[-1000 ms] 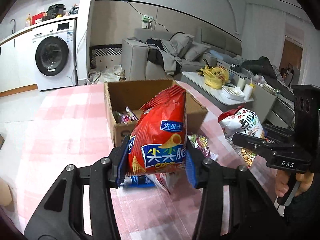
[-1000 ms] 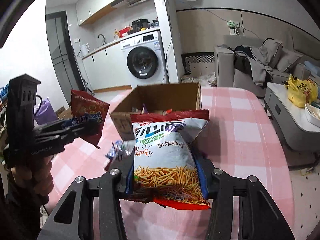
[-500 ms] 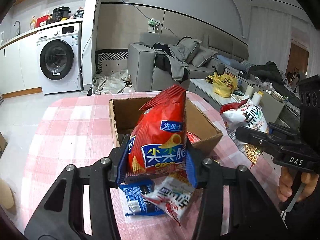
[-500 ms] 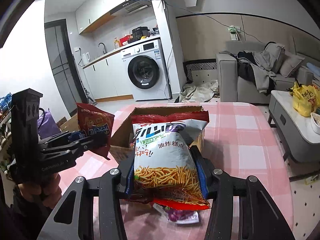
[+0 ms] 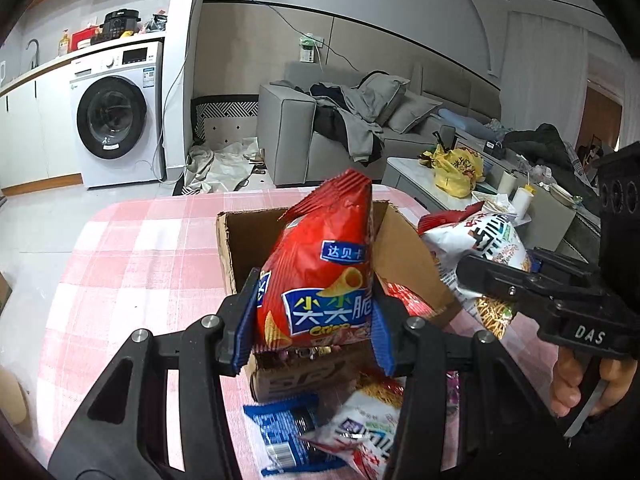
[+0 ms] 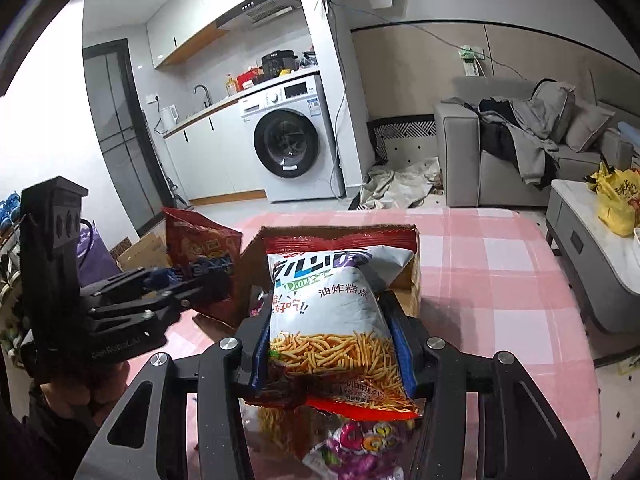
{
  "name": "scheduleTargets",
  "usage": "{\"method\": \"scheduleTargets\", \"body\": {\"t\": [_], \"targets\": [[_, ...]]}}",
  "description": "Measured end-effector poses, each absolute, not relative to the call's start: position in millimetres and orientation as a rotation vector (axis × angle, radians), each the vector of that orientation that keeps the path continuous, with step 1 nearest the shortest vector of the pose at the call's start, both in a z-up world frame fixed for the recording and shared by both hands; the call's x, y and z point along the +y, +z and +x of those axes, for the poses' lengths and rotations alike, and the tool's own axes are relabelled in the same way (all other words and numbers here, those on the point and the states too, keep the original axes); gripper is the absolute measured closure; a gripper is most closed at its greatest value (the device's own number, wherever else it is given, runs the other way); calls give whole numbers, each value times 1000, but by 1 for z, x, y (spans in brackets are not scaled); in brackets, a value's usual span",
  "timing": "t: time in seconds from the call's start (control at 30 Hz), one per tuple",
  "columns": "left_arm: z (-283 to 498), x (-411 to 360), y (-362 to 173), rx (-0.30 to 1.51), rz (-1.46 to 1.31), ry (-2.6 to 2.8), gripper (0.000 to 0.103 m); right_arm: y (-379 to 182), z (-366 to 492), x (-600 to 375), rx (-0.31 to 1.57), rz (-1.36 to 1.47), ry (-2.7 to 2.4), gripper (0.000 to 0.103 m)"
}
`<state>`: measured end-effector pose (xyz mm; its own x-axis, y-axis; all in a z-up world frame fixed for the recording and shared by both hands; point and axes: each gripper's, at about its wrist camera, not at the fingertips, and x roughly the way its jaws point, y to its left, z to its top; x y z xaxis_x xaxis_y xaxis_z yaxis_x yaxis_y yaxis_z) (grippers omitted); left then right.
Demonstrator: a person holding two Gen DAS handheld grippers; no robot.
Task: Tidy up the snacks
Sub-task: 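Carry both held bags over the cardboard box and lower them inside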
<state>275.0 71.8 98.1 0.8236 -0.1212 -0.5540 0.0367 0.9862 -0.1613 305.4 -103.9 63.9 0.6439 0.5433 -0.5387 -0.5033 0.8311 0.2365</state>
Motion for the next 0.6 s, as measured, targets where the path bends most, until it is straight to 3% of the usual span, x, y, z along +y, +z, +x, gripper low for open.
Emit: {"method": "scheduleTargets", "body": {"t": [0.6], "targets": [[371,61,51,662,-138,-88,58,43,364,-75,657,86,593,54]]}}
